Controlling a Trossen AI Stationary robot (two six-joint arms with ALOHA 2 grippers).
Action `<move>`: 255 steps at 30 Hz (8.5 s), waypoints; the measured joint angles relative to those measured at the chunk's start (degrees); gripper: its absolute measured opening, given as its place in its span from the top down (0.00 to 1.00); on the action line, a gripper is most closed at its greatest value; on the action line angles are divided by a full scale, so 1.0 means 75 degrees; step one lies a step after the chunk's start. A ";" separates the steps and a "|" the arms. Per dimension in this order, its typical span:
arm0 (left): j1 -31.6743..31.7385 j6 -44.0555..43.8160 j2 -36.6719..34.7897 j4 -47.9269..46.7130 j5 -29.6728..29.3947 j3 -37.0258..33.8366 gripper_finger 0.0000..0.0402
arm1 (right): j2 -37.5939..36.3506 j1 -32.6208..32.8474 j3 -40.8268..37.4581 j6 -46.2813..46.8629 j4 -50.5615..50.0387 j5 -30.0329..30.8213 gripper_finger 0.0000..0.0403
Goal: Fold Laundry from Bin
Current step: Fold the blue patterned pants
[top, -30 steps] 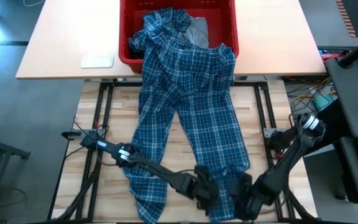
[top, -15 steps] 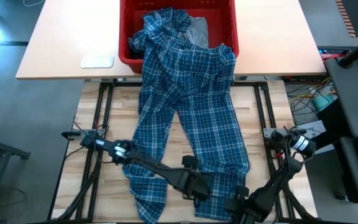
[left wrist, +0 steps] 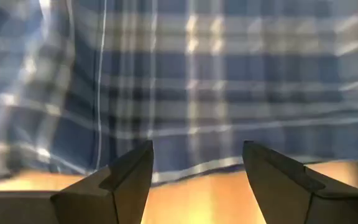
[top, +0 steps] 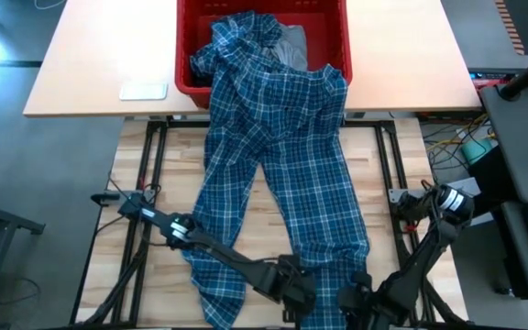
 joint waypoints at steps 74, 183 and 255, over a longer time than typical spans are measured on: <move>-0.0863 -0.0990 -0.3842 -0.4555 -0.2096 -0.0086 0.42 | 0.2623 -0.1417 0.2605 -0.1711 -0.0552 -0.0066 0.66; 0.0331 0.1643 -0.4154 -0.0434 0.3604 -0.5156 0.37 | 0.1807 -0.1871 0.6404 -0.2657 -0.4307 0.2009 0.66; -0.4218 -0.7044 -0.7736 -0.1756 0.1958 -0.7439 0.51 | 0.1431 -0.1891 0.5978 -0.2412 -0.4561 0.2659 0.66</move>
